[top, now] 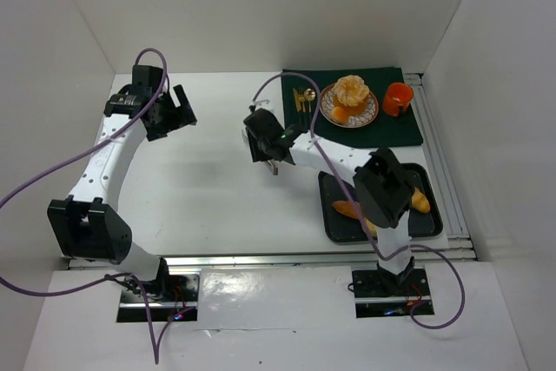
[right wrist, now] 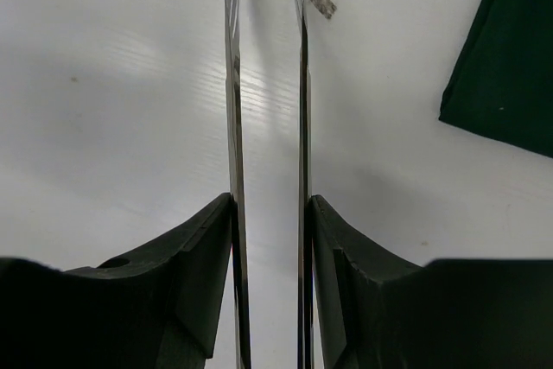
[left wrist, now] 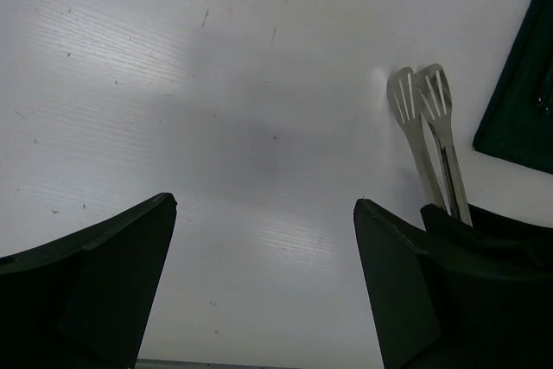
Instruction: Place the bread
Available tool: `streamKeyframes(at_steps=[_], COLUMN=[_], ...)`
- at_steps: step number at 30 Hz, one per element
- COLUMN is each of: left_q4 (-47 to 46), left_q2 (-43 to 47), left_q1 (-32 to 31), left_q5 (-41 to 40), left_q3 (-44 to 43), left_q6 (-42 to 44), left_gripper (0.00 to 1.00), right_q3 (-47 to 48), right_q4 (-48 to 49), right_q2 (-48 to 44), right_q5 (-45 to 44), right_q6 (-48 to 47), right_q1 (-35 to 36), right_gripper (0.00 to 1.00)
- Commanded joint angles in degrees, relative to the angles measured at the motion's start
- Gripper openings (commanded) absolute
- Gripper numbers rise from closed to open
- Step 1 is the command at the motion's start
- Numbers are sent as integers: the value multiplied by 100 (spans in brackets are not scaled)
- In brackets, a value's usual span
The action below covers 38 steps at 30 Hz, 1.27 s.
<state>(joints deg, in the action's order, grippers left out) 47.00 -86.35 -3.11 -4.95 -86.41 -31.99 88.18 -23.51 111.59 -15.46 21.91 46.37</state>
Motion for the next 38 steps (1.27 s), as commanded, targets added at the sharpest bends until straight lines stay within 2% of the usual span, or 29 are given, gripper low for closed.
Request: streamKeyframes(at_steps=[1,4,5,7,8,11,18,28,33,38], left_q4=[-51,-51,-51,-51,-51,-51,-51,-51,-51,-51], left_q2=[153,153,153,101,100,48,-5,-67,-67,-67], left_q1=[92,92,92,92,144,197,197,197,197,197], left_q5=[266,267,267,267,327,468,636,636,583,636], left_q3=[107,54,-7,-7,-60,-60,-165,-165,-165,-165], left_q6=[-141,-36,-36,-36,-36,-36,105,219,167,167], left_gripper=[97,97,97,97,97,97,97,97,97,97], right_q3=[-170,-328,-328,-206,-144,137,270,-1680,-2619,-2859], right_q4=[891,997,936,814,595,208,-865,-1490,-1543,-1464], right_q2=[196,327,380,381,381,277,-734,-2334,-2957,-3064], right_q5=[-571,-774,-844,-844,-844,-844,-1204,-1486,-1408,-1169], right_q6=[207,463,550,603,604,656,858,1482,1825,1896], right_q1=[153,153,153,153,153,92,-548,-1762,-2052,-2342], right_gripper=[47,48,63,85,92,100,100,100,100,100])
